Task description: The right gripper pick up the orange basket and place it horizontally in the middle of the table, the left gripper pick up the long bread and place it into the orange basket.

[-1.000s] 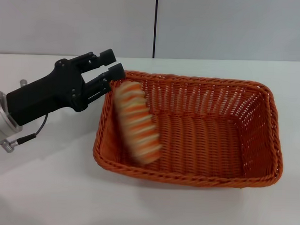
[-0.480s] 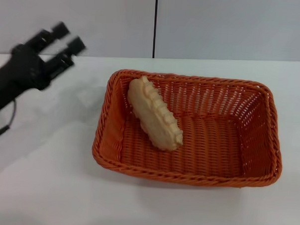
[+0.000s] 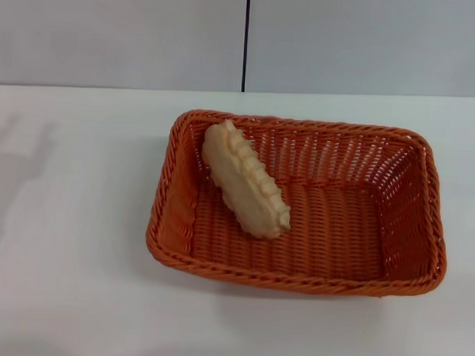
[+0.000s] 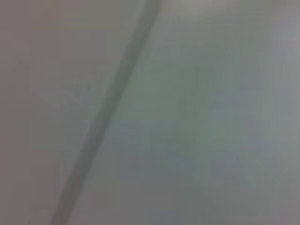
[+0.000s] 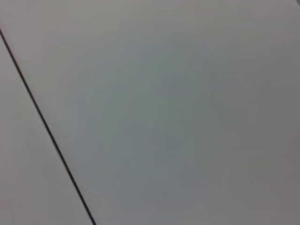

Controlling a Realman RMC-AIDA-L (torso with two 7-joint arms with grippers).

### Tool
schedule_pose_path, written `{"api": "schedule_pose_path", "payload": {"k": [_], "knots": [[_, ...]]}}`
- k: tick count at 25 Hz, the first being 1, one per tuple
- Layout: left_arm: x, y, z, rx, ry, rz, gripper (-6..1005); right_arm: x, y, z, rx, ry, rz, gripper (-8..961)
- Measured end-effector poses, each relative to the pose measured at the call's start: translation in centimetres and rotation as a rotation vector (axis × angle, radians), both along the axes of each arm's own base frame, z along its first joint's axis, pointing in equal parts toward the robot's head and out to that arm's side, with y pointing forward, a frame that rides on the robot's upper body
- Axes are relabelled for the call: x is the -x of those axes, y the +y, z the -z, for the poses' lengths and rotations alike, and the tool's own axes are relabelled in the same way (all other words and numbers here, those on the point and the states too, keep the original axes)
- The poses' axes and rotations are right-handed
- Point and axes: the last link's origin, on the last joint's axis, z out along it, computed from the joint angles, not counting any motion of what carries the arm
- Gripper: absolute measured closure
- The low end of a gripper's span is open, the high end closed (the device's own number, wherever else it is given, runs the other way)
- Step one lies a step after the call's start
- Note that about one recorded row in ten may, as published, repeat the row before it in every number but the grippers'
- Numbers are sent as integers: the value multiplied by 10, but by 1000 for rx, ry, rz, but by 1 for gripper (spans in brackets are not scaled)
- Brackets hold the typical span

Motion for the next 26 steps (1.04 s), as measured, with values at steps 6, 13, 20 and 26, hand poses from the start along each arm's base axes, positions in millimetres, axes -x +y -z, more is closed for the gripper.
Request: {"api": "schedule_pose_path", "payload": {"k": [6, 13, 20, 26], "knots": [[9, -5, -5, -129, -54, -111, 338, 3, 4, -1, -11, 2, -8, 550], [12, -4, -12, -179, -34, -144, 338, 4, 8, -3, -34, 8, -5, 551], [12, 3, -17, -230, -9, -170, 338, 9, 19, -9, -66, 11, -17, 552], [12, 5, -20, -253, 18, -184, 338, 16, 32, -15, -80, 8, -38, 552]]}}
